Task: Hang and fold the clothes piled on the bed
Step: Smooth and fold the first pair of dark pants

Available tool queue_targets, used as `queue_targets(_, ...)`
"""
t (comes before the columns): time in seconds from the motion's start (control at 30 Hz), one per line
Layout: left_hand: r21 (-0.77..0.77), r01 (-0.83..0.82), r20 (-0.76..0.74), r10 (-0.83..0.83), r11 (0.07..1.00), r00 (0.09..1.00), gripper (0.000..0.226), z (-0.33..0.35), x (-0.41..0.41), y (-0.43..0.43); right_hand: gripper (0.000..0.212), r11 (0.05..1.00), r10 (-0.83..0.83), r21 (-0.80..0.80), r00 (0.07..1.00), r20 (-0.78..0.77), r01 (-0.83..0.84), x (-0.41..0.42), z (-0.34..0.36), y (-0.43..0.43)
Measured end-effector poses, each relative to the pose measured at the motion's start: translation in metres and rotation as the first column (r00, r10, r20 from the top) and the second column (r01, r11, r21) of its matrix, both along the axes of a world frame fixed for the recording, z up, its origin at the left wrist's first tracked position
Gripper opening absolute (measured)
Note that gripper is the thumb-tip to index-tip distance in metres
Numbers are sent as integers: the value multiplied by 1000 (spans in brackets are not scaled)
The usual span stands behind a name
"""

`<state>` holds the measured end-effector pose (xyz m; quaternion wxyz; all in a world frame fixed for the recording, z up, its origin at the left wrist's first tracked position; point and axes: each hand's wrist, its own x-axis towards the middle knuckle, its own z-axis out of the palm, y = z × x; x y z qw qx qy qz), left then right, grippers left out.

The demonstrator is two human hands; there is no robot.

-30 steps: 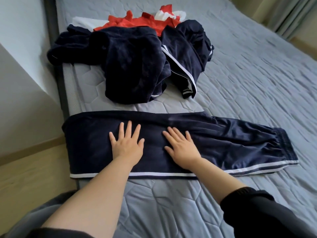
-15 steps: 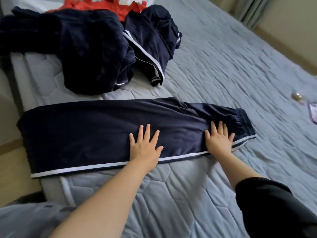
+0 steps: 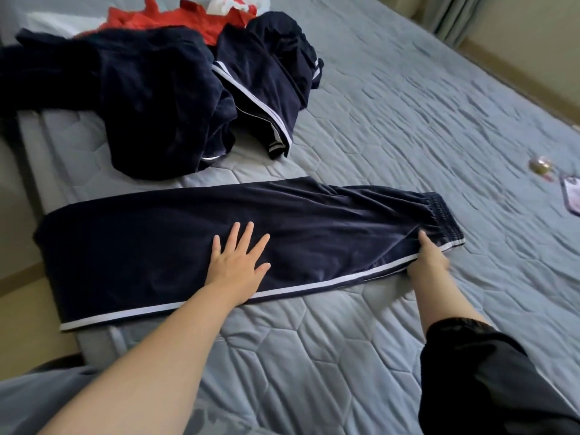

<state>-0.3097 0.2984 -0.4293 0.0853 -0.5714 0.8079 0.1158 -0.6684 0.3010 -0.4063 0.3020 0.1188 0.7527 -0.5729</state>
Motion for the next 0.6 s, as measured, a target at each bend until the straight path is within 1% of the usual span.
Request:
queue_targets(0.03, 8, 1, -16, 0, 1000, 1000, 61, 0, 1, -1, 51, 1000, 19, 15, 998, -59, -18, 3, 2, -1)
queue_targets(0.07, 18, -4, -40, 5, 1000, 999, 61, 0, 2, -1, 44, 996, 71, 69, 975, -211, -58, 9, 4, -3)
queue_targets(0.1, 30, -12, -68, 14, 999, 998, 61, 1, 3, -2, 38, 986, 150, 122, 906, -395, -111, 18, 7, -4)
queue_targets(0.13, 47, -20, -98, 25, 999, 995, 61, 1, 4, -4, 34, 970, 240, 161, 803, -545, -180, 31, 10, -4)
queue_targets(0.17, 63, -27, -134, 35, 998, 990, 61, 2, 6, -5, 32, 945, 326, 196, 689, -647, -263, 46, 14, -4)
queue_targets(0.23, 84, -62, -277, 84, 994, 957, 56, 4, 8, -7, 31, 860, 460, 250, 465, -756, -445, 75, 18, -3)
queue_targets(0.27, 98, -108, -390, 138, 989, 911, 51, 7, 9, -9, 32, 794, 507, 285, 326, -798, -537, 88, 18, -1)
queue_targets(0.3, 126, -176, -506, 216, 976, 835, 45, 10, 9, -12, 33, 714, 525, 325, 166, -835, -620, 100, 17, 1)
queue_targets(0.33, 178, -254, -610, 309, 951, 730, 38, 15, 10, -15, 35, 622, 510, 369, 1, -860, -690, 111, 16, 3)
queue_targets(0.37, 272, -326, -687, 420, 905, 593, 33, 21, 9, -18, 37, 526, 473, 424, -161, -866, -737, 120, 15, 7)
queue_targets(0.4, 406, -356, -734, 532, 842, 422, 31, 28, 8, -21, 39, 433, 433, 500, -313, -845, -750, 126, 12, 11)
queue_targets(0.43, 555, -324, -737, 633, 766, 236, 33, 34, 5, -23, 43, 352, 400, 590, -453, -797, -727, 132, 8, 16)
queue_targets(0.47, 686, -246, -690, 720, 684, 79, 36, 39, 2, -24, 46, 288, 376, 679, -572, -729, -676, 137, 4, 21)
queue_targets(0.5, 776, -158, -621, 783, 610, -24, 38, 42, -1, -23, 48, 239, 367, 747, -654, -661, -620, 141, -1, 25)
queue_targets(0.53, 819, -89, -573, 817, 567, -70, 38, 43, -5, -21, 48, 209, 372, 784, -694, -617, -585, 144, -4, 29)
queue_targets(0.6, 835, -60, -550, 833, 547, -66, 33, 42, -12, -16, 49, 197, 401, 792, -690, -603, -578, 145, -7, 32)
